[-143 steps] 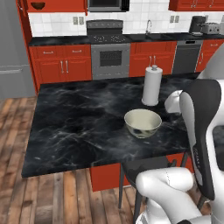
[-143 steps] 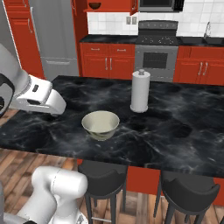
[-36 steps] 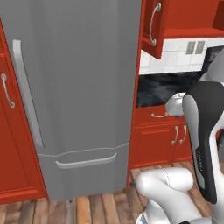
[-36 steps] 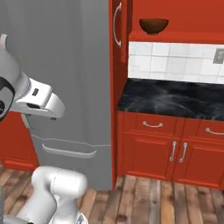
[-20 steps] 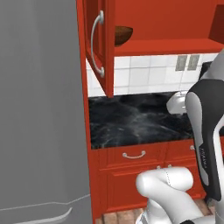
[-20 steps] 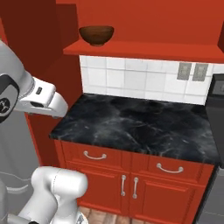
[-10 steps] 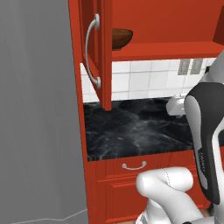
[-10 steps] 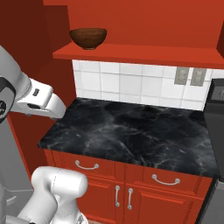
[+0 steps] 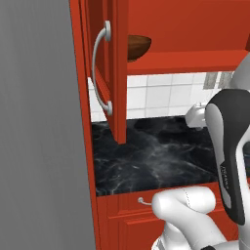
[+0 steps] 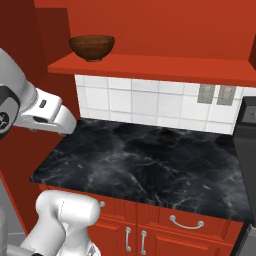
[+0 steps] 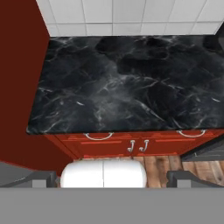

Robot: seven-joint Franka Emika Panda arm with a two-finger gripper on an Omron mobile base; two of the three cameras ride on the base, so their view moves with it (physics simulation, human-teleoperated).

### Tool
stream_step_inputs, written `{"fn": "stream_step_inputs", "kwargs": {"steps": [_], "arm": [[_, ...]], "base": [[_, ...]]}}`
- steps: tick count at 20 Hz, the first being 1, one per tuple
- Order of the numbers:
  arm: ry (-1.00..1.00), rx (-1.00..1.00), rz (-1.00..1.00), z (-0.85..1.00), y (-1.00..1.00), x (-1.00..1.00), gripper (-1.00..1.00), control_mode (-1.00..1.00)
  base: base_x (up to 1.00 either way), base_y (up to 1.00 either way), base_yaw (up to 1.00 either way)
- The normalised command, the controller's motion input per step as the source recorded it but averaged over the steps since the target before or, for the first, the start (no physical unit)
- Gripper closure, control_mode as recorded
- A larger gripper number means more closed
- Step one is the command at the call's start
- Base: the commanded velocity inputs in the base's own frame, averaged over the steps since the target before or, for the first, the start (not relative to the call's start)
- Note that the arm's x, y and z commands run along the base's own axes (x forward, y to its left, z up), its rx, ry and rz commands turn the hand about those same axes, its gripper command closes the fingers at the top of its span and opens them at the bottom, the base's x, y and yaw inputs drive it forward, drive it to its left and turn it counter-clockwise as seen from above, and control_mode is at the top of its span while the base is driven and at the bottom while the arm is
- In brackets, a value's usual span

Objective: Pick up the bowls from the cabinet and place each bowl in front of a stool on the dining counter.

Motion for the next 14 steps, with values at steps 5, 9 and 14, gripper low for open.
{"fn": "stream_step_inputs", "kwargs": {"steps": [5,9,14], "arm": [[0.0,0.0,0.0,0.0,0.0,0.0,-1.0,1.0],[0.0,0.0,0.0,0.0,0.0,0.0,-1.0,1.0],[0.0,0.0,0.0,0.0,0.0,0.0,-1.0,1.0]], "base": [[0.0,0.0,0.0],[0.0,0.0,0.0],[0.0,0.0,0.0]]}}
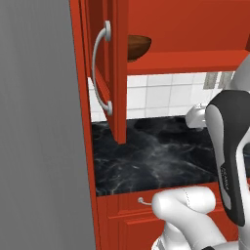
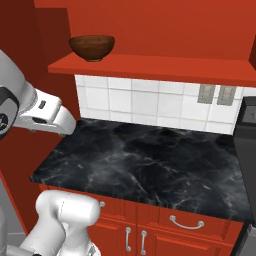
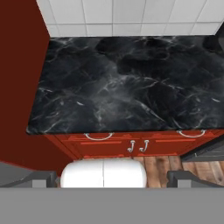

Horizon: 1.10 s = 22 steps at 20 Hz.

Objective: Pick up the bowls from the cabinet and place each bowl in front of a stool on the dining counter.

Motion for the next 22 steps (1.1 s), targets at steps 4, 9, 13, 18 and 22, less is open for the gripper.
{"fn": "stream_step_inputs", "kwargs": {"steps": [4,9,13,18,22], "arm": [[0.0,0.0,0.0,0.0,0.0,0.0,-1.0,-1.0],[0.0,0.04,0.0,0.02,-0.18,0.0,-1.0,-1.0],[-0.01,0.23,0.0,0.16,-0.33,-0.01,-1.0,-1.0],[-0.11,0.33,-0.01,0.12,-0.26,-0.01,-1.0,-1.0],[-0.17,0.32,-0.03,0.2,-0.03,0.0,-1.0,-1.0]], "base": [[0.0,0.0,0.0],[0.0,0.0,0.0],[0.0,0.0,0.0],[0.0,0.0,0.0],[0.0,0.0,0.0]]}}
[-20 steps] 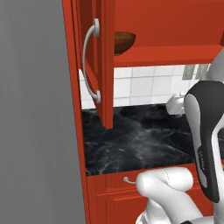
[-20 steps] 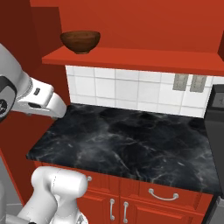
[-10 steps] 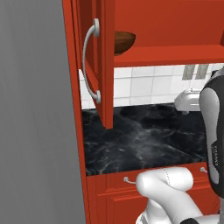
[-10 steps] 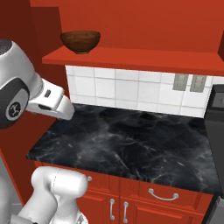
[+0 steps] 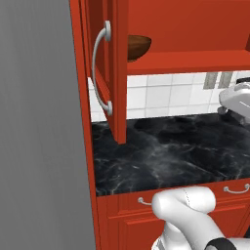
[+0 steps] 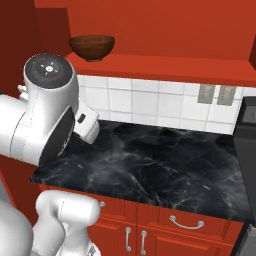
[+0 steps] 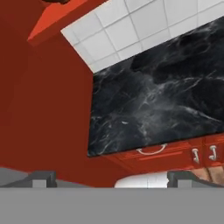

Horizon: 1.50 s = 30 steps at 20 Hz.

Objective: Pick up the bowls from the cabinet and place each bowl in front of a stool on the dining counter.

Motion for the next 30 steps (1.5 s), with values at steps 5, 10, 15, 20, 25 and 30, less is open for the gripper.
{"fn": "stream_step_inputs", "kwargs": {"steps": [5,10,15,20,25,30], "arm": [[-0.13,0.24,-0.06,0.29,0.0,0.02,-1.0,-1.0],[-0.1,0.19,-0.08,0.25,0.0,0.04,-1.0,-1.0],[-0.08,0.16,-0.07,0.17,0.02,0.12,-1.0,-1.0],[-0.04,0.12,-0.05,0.23,0.08,0.3,-1.0,-1.0],[0.0,0.07,-0.03,0.33,0.1,0.39,-1.0,-1.0],[0.0,0.03,0.0,0.34,0.11,0.27,-1.0,-1.0]], "base": [[0.0,0.0,0.0],[0.0,0.0,0.0],[0.0,0.0,0.0],[0.0,0.0,0.0],[0.0,0.0,0.0],[0.0,0.0,0.0]]}}
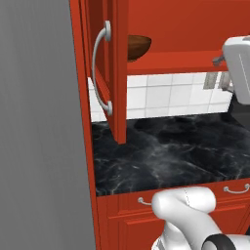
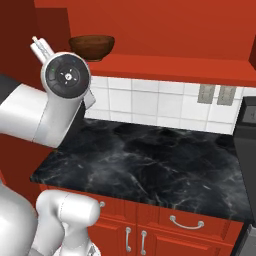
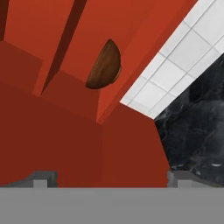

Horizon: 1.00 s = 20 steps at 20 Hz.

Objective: Pick up the bowls from the cabinet and place each bowl in front of a stool on the dining counter.

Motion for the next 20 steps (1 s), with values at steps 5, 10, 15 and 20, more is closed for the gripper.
{"fn": "stream_step_inputs", "kwargs": {"steps": [5,10,15,20], "arm": [[0.01,0.0,0.0,0.25,0.11,0.22,-1.0,-1.0],[0.0,0.0,0.0,0.08,0.17,0.24,-1.0,-1.0],[0.0,-0.01,0.0,0.0,0.23,0.16,-1.0,-1.0],[0.0,0.0,0.0,-0.02,0.05,0.27,-1.0,-1.0]], "base": [[0.0,0.0,0.0],[0.0,0.0,0.0],[0.0,0.0,0.0],[0.0,0.0,0.0]]}}
